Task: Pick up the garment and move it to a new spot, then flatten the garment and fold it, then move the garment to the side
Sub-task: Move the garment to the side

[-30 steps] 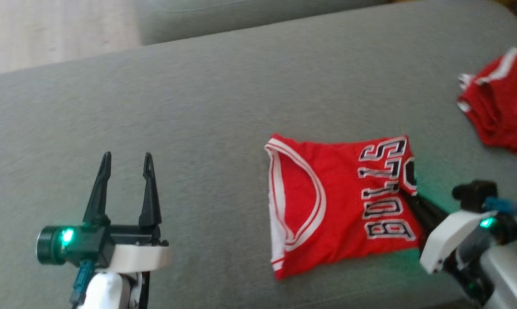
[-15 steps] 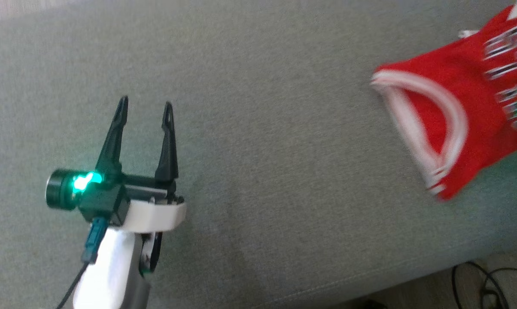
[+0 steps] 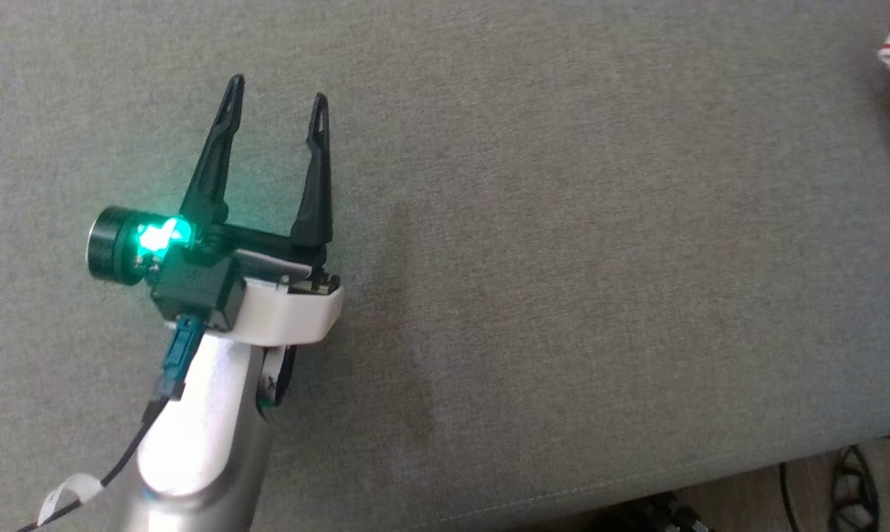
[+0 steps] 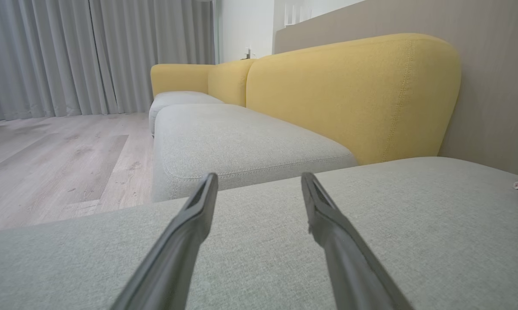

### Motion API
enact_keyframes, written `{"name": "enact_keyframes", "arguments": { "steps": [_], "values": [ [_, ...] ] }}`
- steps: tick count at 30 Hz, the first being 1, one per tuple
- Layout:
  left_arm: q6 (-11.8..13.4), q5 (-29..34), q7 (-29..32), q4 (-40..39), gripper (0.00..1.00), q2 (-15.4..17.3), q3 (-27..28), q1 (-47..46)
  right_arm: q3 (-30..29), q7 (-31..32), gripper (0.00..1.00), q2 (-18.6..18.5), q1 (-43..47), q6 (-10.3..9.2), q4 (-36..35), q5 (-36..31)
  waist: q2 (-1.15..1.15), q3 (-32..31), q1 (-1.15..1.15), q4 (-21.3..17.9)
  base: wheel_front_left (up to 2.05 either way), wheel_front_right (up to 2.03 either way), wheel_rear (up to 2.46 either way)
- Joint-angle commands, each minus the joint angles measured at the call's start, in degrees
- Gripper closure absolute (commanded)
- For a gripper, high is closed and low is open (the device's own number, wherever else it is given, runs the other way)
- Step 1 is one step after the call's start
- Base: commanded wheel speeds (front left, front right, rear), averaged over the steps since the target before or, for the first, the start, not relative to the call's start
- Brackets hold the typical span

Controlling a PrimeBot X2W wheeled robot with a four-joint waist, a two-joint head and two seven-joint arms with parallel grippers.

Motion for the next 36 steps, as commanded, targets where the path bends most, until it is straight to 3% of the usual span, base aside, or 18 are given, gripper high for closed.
{"name": "enact_keyframes", "arguments": {
  "steps": [1, 8, 15, 22, 30, 36],
  "values": [
    [-0.1, 0.6, -0.3, -1.7, 0.0, 0.2, 1.2, -0.9, -1.0, -0.1, 0.0, -3.0, -0.1, -0.04, 0.3, -1.0, 0.0, 0.6, -0.01, 0.3, 0.0, 0.0, 0.0],
    [-0.2, 0.4, -0.3, -1.1, 0.0, 0.1, 1.2, -1.2, -6.2, -1.9, 0.0, -1.7, -1.4, -0.04, 9.2, -8.3, 0.0, 0.1, -0.01, 0.6, 0.0, 0.0, 0.0],
    [0.7, 0.1, -0.3, 0.5, 0.0, 0.9, 2.7, 1.8, -7.1, -12.3, 0.0, 4.4, 2.2, -0.04, 4.3, -13.4, 0.0, -4.0, -0.01, 0.5, 0.0, 0.0, 0.0],
    [2.3, -2.0, -0.3, 2.9, 0.0, 1.4, 6.1, 7.2, -5.9, -17.5, 0.0, 16.1, 12.1, -0.04, -14.2, -19.1, 0.0, -10.3, -0.01, 0.8, 0.0, 0.0, 0.0],
    [3.4, -3.5, -0.3, 5.3, 0.0, 2.4, 9.3, 11.5, -3.3, -16.0, 0.0, 31.6, 26.0, -0.04, -39.1, -21.7, 0.0, -16.2, -0.01, 3.3, 0.0, 0.0, 0.0],
    [4.4, -5.1, -0.3, 7.1, 0.0, 3.4, 11.7, 14.3, 0.7, -12.6, 0.0, 36.0, 33.1, -0.04, -48.1, -20.8, 0.0, -19.9, -0.01, 5.8, 0.0, 0.0, 0.0]
  ]
}}
